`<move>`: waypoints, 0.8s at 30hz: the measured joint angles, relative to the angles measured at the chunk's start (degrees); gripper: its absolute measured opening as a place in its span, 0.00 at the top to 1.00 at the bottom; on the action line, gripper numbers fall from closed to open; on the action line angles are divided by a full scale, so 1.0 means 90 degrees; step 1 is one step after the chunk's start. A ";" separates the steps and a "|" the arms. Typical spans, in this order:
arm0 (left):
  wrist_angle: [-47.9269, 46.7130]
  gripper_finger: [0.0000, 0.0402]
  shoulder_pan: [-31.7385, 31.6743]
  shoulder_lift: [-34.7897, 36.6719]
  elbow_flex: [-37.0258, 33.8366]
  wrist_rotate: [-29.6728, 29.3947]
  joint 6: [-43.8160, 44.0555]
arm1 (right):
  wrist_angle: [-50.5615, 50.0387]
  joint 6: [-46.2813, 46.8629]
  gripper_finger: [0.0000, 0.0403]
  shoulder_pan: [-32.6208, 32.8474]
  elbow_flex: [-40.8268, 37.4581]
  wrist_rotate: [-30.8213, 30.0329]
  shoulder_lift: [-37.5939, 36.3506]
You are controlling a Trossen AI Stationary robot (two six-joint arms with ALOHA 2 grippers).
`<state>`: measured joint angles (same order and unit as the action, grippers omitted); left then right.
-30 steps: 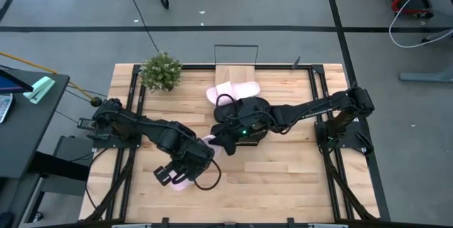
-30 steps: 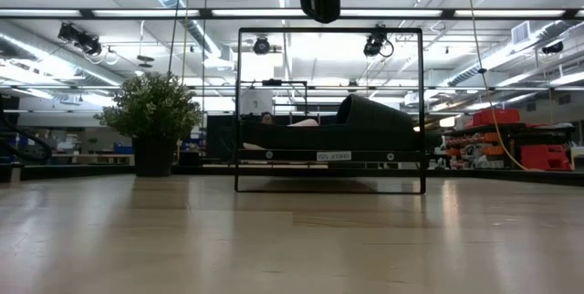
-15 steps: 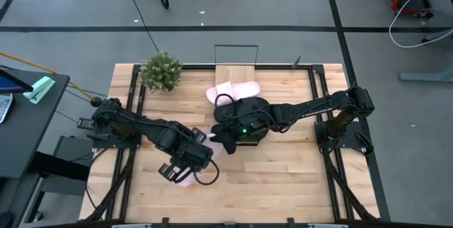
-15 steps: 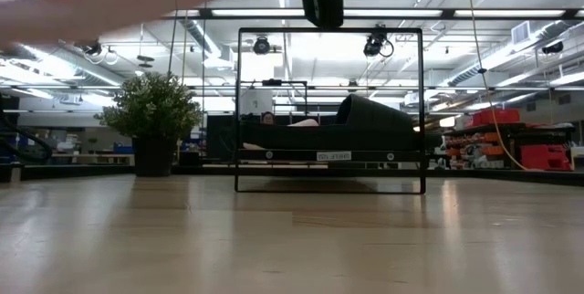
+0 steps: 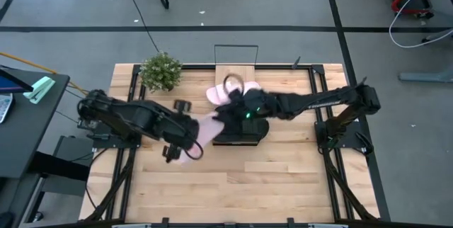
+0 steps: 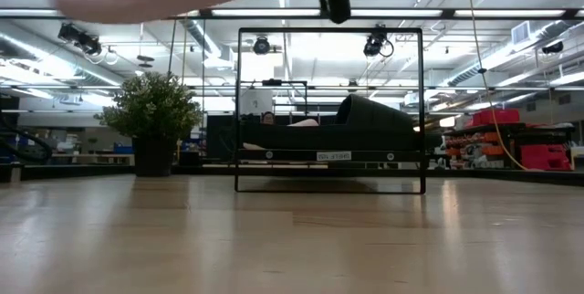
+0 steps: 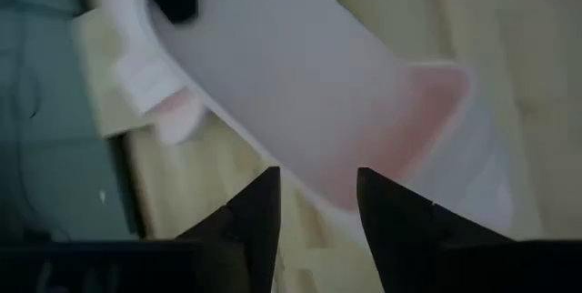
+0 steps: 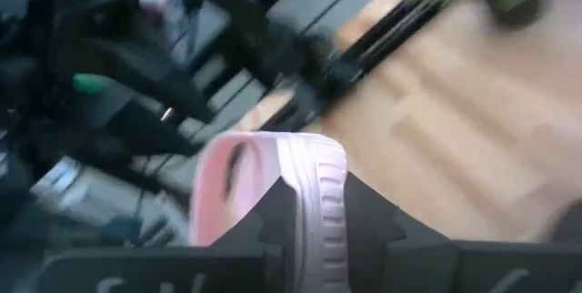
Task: Pick and place slides into the shelf
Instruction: Put the pink slipper on the shelf
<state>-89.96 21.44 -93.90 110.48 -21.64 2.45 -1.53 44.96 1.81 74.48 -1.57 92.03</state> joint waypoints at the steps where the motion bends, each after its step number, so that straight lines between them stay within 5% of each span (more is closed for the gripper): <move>1: -0.0005 0.62 -0.0042 0.0105 0.0000 -0.0150 0.0227 | -0.0047 -0.0006 0.85 -0.0122 0.0000 -0.0114 -0.0105; 11: 0.0006 0.67 -0.0578 0.0884 0.0000 -0.1438 0.2666 | -0.0941 -0.0444 0.85 -0.2128 0.0000 -0.0599 -0.1254; 24: 0.0374 0.73 -0.0990 0.0942 -0.0010 -0.2771 0.3870 | -0.1082 -0.0223 0.85 -0.4187 0.0000 0.0863 -0.0789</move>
<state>-86.59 12.53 -85.42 110.39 -46.58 37.28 -11.27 42.95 -35.88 74.48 6.19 84.93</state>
